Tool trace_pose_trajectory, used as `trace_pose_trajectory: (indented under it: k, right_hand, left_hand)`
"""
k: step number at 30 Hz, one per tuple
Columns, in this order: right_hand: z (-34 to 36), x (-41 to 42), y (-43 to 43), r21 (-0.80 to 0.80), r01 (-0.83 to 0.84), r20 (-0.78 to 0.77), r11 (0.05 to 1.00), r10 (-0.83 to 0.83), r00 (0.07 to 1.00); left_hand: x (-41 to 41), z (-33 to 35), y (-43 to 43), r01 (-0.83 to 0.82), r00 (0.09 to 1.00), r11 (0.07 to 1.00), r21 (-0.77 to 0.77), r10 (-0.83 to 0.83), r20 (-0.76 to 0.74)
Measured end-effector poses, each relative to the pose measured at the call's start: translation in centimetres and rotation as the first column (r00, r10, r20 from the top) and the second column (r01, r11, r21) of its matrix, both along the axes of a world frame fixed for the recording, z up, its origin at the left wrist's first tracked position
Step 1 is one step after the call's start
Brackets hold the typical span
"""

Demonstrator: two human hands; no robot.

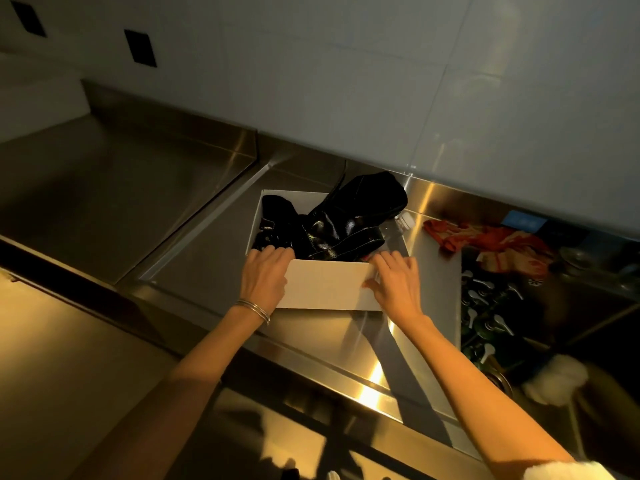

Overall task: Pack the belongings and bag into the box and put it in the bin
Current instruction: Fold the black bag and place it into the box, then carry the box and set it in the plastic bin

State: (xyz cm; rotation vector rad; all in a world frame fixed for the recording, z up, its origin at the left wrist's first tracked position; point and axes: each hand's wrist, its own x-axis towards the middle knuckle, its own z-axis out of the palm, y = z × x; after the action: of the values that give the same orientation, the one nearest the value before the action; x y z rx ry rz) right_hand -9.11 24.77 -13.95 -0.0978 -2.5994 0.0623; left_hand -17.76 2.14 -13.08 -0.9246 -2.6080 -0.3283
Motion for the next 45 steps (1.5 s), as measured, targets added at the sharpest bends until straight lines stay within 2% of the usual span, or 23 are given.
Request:
trace_pose_trajectory:
  k: [7, 13, 19, 23, 28, 34, 40, 45]
  right_hand:
    - [4.8, 0.1, -0.1, 0.003, -0.06, -0.047, 0.998, 0.06, 0.997]
    - [9.4, -0.1, -1.3, -0.046, -0.089, -0.066, 0.995, 0.086, 0.994]
    - [12.4, -1.4, -3.2, -0.037, -0.173, -0.065, 0.984, 0.17, 0.983]
    - [13.4, -2.7, -4.6, -0.04, -0.236, -0.047, 0.971, 0.234, 0.971]
    - [14.1, -4.0, -6.6, -0.07, -0.349, -0.105, 0.934, 0.341, 0.934]
    - [15.0, -4.7, -9.1, -0.085, -0.488, -0.17, 0.868, 0.471, 0.866]
    - [15.9, -5.8, -11.4, -0.115, -0.539, -0.175, 0.834, 0.517, 0.838]
    - [16.1, -6.6, -14.0, -0.125, -0.543, -0.195, 0.83, 0.516, 0.834]
  left_hand:
    - [0.3, 3.2, -0.8, 0.025, 1.0, 0.996, 0.088, -0.023, -0.014]
    - [0.1, 8.3, -1.8, 0.019, 0.995, 0.998, 0.064, -0.013, -0.097]
    - [0.1, 10.9, -4.0, -0.038, 0.997, 0.997, 0.061, 0.042, -0.065]
    - [0.6, 12.2, -6.1, -0.102, 0.994, 0.991, 0.086, 0.104, -0.019]
    - [2.0, 13.3, -9.0, -0.141, 0.99, 0.982, 0.126, 0.14, 0.017]
    - [3.1, 14.3, -12.6, -0.186, 0.982, 0.979, 0.078, 0.184, 0.038]
    - [4.4, 15.2, -14.3, -0.287, 0.958, 0.948, 0.138, 0.288, 0.012]
    - [4.2, 16.4, -16.1, -0.359, 0.932, 0.927, 0.106, 0.363, -0.014]
